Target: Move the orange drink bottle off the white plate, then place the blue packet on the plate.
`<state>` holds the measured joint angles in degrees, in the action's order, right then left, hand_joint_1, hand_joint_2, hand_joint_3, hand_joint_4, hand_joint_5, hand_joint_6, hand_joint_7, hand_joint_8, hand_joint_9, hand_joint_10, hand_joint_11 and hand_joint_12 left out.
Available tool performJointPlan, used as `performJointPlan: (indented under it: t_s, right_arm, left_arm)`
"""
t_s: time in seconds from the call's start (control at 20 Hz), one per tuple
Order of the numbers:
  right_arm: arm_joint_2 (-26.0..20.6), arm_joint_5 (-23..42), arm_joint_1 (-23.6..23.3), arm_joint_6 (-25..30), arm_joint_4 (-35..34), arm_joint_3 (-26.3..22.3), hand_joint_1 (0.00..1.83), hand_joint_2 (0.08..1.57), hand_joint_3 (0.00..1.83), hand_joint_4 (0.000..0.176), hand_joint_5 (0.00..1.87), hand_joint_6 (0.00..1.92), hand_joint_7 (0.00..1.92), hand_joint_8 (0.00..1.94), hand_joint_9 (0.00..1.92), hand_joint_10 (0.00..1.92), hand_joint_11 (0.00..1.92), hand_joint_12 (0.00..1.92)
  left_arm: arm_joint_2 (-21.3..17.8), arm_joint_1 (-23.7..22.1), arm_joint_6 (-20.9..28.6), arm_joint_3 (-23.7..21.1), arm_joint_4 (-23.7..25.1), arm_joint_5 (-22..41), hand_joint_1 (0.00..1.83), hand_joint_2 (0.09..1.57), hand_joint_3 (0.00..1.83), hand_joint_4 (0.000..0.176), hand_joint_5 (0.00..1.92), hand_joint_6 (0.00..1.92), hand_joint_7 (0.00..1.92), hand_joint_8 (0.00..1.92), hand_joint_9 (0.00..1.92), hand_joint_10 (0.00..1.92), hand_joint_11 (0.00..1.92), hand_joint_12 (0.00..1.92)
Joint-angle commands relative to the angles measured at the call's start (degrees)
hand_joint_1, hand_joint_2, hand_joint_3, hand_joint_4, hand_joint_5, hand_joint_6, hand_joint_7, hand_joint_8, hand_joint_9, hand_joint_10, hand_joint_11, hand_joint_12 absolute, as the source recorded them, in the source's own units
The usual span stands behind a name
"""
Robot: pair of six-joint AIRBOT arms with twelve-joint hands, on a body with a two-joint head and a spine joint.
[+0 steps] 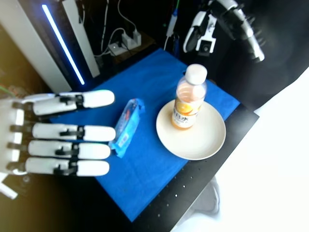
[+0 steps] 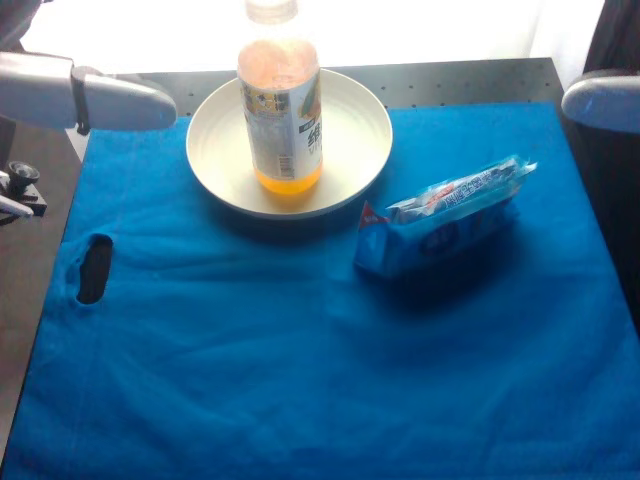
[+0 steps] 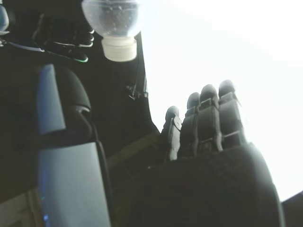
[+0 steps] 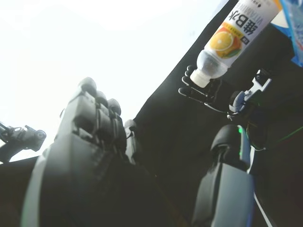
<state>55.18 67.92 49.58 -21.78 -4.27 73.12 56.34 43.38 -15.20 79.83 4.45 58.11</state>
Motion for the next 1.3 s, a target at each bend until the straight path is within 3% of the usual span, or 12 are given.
performJointPlan:
  t_s: [0.0, 0.05, 0.1, 0.25, 0.4, 0.55, 0.7, 0.75, 0.9, 0.95, 1.05, 1.25]
  right_arm:
    - [0.21, 6.88, -0.43, 0.34, -1.5, 0.22, 0.51, 0.76, 0.0, 0.087, 0.09, 0.0, 0.25, 0.0, 0.36, 0.02, 0.16, 0.97]
    - [0.3, 6.88, -0.43, 0.33, -1.4, 0.22, 0.53, 0.75, 0.0, 0.092, 0.1, 0.01, 0.26, 0.01, 0.36, 0.02, 0.17, 0.97]
    - [0.46, 6.88, -0.43, 0.33, -1.38, 0.31, 0.53, 0.77, 0.0, 0.083, 0.11, 0.0, 0.29, 0.0, 0.37, 0.01, 0.09, 1.02]
    - [0.65, 6.88, -0.43, 0.33, -1.37, 0.42, 0.54, 0.76, 0.0, 0.086, 0.12, 0.0, 0.32, 0.01, 0.37, 0.0, 0.01, 1.07]
    - [1.02, 6.88, -0.43, 0.33, -1.37, 0.61, 0.54, 0.77, 0.0, 0.086, 0.12, 0.0, 0.32, 0.0, 0.37, 0.0, 0.03, 1.04]
    - [1.4, 6.89, -0.43, 0.33, -1.09, 0.79, 0.55, 0.79, 0.0, 0.085, 0.11, 0.0, 0.3, 0.0, 0.36, 0.0, 0.0, 1.03]
    - [1.82, 6.89, -0.45, 0.33, -0.91, 1.03, 0.58, 0.79, 0.0, 0.081, 0.12, 0.0, 0.27, 0.0, 0.33, 0.0, 0.0, 1.0]
    - [1.86, 6.89, -0.45, 0.33, -0.9, 1.03, 0.58, 0.8, 0.0, 0.085, 0.12, 0.0, 0.28, 0.0, 0.32, 0.0, 0.0, 0.99]
    - [2.03, 6.89, -0.45, 0.33, -0.89, 1.05, 0.54, 0.79, 0.0, 0.084, 0.12, 0.0, 0.29, 0.0, 0.31, 0.01, 0.0, 0.95]
    - [2.06, 6.89, -0.45, 0.33, -0.88, 1.07, 0.53, 0.79, 0.0, 0.092, 0.12, 0.0, 0.28, 0.0, 0.3, 0.0, 0.0, 0.92]
    - [2.14, 6.9, -0.45, 0.33, -0.88, 1.1, 0.53, 0.79, 0.0, 0.082, 0.12, 0.0, 0.3, 0.0, 0.33, 0.01, 0.0, 1.0]
    - [2.46, 6.9, -0.61, 0.33, -0.89, 1.32, 0.56, 0.79, 0.0, 0.097, 0.12, 0.0, 0.28, 0.0, 0.29, 0.0, 0.0, 0.93]
  left_arm:
    - [0.44, -0.87, 0.45, 0.42, -2.08, 5.86, 0.82, 0.71, 0.0, 0.059, 0.09, 0.0, 0.09, 0.0, 0.07, 0.0, 0.0, 0.38]
    - [0.59, -0.9, 0.81, 0.62, -1.82, 5.63, 0.81, 0.72, 0.0, 0.056, 0.08, 0.0, 0.09, 0.0, 0.07, 0.0, 0.0, 0.39]
    - [0.89, -1.16, 1.12, 0.84, -1.41, 5.27, 0.81, 0.73, 0.01, 0.045, 0.07, 0.0, 0.09, 0.0, 0.07, 0.0, 0.0, 0.39]
    - [2.08, -2.49, 1.9, 1.79, 0.55, 3.62, 0.82, 0.73, 0.01, 0.048, 0.06, 0.0, 0.09, 0.0, 0.07, 0.0, 0.0, 0.39]
    - [5.61, -5.55, 5.11, 4.93, 4.21, 0.8, 0.78, 0.8, 0.0, 0.033, 0.03, 0.0, 0.09, 0.01, 0.1, 0.01, 0.04, 0.43]
    - [8.79, -7.71, 5.27, 7.3, 5.5, -1.15, 0.78, 0.8, 0.0, 0.019, 0.02, 0.0, 0.09, 0.0, 0.13, 0.0, 0.07, 0.5]
    - [10.85, -8.53, 5.27, 9.3, 6.07, -3.56, 0.8, 0.8, 0.0, 0.017, 0.0, 0.0, 0.08, 0.0, 0.14, 0.0, 0.09, 0.5]
    - [11.19, -8.55, 5.28, 9.61, 6.07, -3.85, 0.83, 0.8, 0.0, 0.024, 0.01, 0.0, 0.09, 0.0, 0.15, 0.01, 0.1, 0.51]
    - [12.75, -8.56, 6.05, 10.99, 6.07, -4.94, 0.86, 0.79, 0.0, 0.016, 0.03, 0.01, 0.11, 0.01, 0.18, 0.02, 0.14, 0.52]
    - [13.19, -8.55, 6.55, 11.39, 6.08, -4.95, 0.89, 0.78, 0.0, 0.03, 0.04, 0.01, 0.12, 0.01, 0.19, 0.02, 0.14, 0.52]
    - [13.89, -8.55, 7.1, 11.9, 6.19, -5.04, 0.87, 0.75, 0.0, 0.041, 0.04, 0.01, 0.09, 0.0, 0.11, 0.0, 0.02, 0.48]
    - [14.38, -8.55, 7.55, 11.94, 6.57, -5.25, 0.77, 0.69, 0.0, 0.042, 0.02, 0.0, 0.11, 0.0, 0.13, 0.01, 0.01, 0.52]
